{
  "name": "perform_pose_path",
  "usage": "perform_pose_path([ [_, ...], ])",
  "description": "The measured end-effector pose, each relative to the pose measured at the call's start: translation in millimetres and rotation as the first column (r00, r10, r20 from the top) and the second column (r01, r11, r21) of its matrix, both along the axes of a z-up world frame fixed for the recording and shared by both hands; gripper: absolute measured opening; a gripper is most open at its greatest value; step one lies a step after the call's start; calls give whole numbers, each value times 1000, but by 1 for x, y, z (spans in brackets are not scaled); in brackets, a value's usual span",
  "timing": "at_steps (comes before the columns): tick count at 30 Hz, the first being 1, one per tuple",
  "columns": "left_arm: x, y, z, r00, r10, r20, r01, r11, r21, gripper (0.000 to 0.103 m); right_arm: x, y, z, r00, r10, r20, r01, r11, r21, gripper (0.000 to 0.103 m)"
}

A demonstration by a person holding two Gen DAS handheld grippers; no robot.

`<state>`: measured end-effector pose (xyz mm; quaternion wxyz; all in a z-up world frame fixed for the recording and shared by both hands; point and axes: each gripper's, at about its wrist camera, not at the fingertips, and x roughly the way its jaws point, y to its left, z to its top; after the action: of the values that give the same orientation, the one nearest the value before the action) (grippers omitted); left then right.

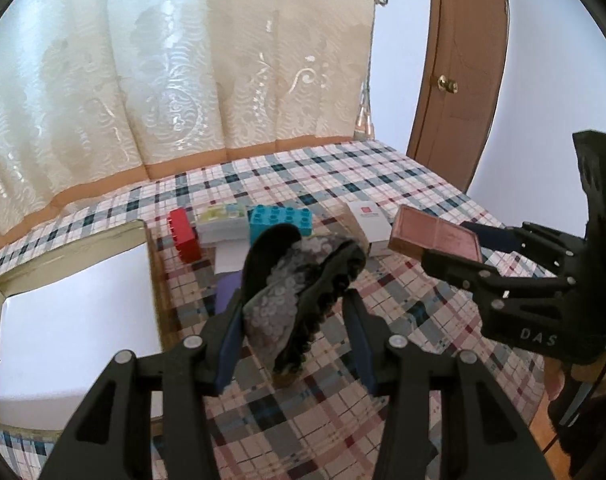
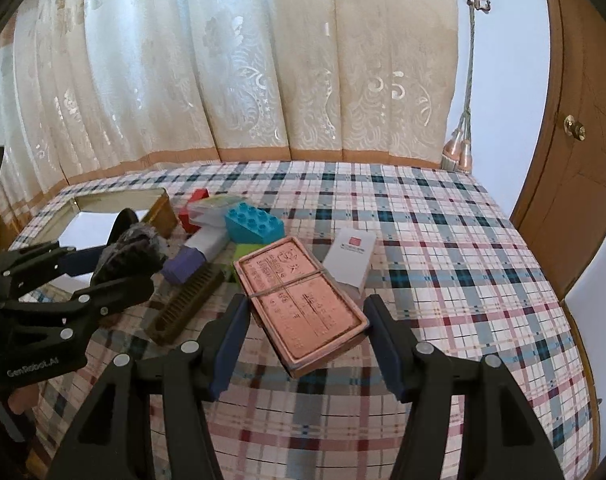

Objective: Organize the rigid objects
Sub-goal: 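Carry both held items over the tray and open both tools to release them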

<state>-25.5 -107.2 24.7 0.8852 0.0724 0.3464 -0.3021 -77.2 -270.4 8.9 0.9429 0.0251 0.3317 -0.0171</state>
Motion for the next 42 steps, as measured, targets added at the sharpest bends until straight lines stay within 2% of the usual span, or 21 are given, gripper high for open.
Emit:
perform_pose_path([
  [11, -12, 17, 4, 1000, 8, 3, -8, 1000, -22, 47, -1, 23, 0, 1000, 8, 6, -8, 1000, 24, 61],
  [21, 3, 65, 7, 992, 114, 44, -114, 993, -21, 47, 17, 67, 11, 995, 35, 89, -39, 998, 46, 61],
  [32, 37, 130, 4, 967, 224, 124, -226, 974, -2, 47, 52, 125, 18, 983, 87, 162, -100, 992, 79, 61],
  [42, 67, 187, -4, 937, 336, 99, -336, 942, -16, 47, 80, 177, 15, 973, 146, 177, -162, 984, 80, 61],
])
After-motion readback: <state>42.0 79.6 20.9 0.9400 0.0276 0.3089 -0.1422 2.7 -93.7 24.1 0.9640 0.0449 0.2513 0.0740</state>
